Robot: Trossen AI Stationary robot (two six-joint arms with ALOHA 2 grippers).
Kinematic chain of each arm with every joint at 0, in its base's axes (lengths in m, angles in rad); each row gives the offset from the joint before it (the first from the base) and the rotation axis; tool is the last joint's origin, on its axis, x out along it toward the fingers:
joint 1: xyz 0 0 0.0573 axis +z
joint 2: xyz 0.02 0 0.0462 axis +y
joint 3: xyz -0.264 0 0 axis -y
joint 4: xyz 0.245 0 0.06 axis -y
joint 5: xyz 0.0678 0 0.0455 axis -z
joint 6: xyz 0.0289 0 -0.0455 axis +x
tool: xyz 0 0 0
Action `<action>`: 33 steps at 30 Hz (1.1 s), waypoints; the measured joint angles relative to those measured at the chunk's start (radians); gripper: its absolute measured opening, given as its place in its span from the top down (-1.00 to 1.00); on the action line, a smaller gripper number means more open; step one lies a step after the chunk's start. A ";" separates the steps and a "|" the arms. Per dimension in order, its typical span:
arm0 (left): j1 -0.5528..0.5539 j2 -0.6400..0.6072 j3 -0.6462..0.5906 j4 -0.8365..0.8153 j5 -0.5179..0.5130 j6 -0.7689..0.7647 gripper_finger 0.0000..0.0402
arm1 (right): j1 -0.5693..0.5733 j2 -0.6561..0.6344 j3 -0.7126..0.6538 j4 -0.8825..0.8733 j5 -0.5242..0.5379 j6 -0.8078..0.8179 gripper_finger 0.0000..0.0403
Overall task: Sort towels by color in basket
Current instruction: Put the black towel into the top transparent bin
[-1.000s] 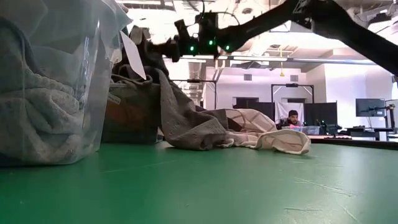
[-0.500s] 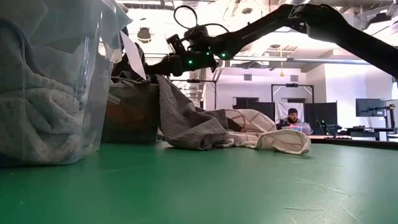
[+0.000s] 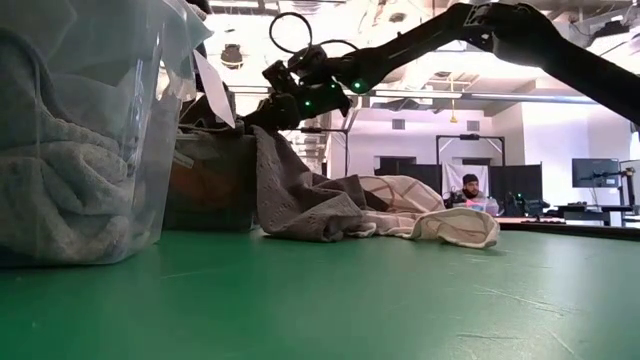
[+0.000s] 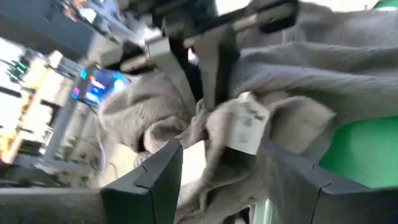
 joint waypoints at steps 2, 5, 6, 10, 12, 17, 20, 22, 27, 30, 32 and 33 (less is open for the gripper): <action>0.056 0.018 0.000 0.002 0.053 0.004 0.01 | 0.005 0.000 0.000 -0.012 0.000 -0.009 0.72; 0.132 0.043 0.000 0.031 0.111 0.024 0.01 | 0.006 0.000 0.000 -0.016 0.000 -0.009 0.72; 0.154 0.051 0.000 0.042 0.120 0.033 0.01 | 0.005 0.000 0.000 -0.016 0.000 -0.009 0.72; 0.244 0.085 0.000 0.076 0.219 0.064 0.01 | 0.005 -0.006 0.000 -0.042 0.001 -0.014 0.72; 0.293 0.110 0.000 0.083 0.287 0.066 0.01 | 0.005 -0.013 0.000 -0.060 0.002 -0.025 0.70; 0.385 0.178 0.000 0.084 0.376 0.066 0.01 | 0.006 -0.059 0.000 -0.139 0.029 -0.078 0.54; 0.416 0.209 0.000 0.090 0.393 0.065 0.01 | 0.008 -0.099 0.000 -0.207 0.057 -0.116 0.34; 0.427 0.224 0.000 0.097 0.403 0.063 0.01 | 0.008 -0.129 0.000 -0.255 0.058 -0.129 0.18; 0.439 0.228 0.000 0.107 0.409 0.050 0.01 | 0.006 -0.218 0.000 -0.459 0.109 -0.148 -0.23; 0.445 0.228 0.000 0.106 0.410 0.038 0.01 | -0.001 -0.258 0.000 -0.622 0.165 -0.158 -0.39; 0.449 0.228 0.000 0.101 0.417 0.031 0.01 | -0.010 -0.272 0.000 -0.726 0.199 -0.156 -0.46; 0.451 0.228 0.000 0.099 0.420 0.030 0.01 | -0.018 -0.273 0.000 -0.775 0.211 -0.149 -0.49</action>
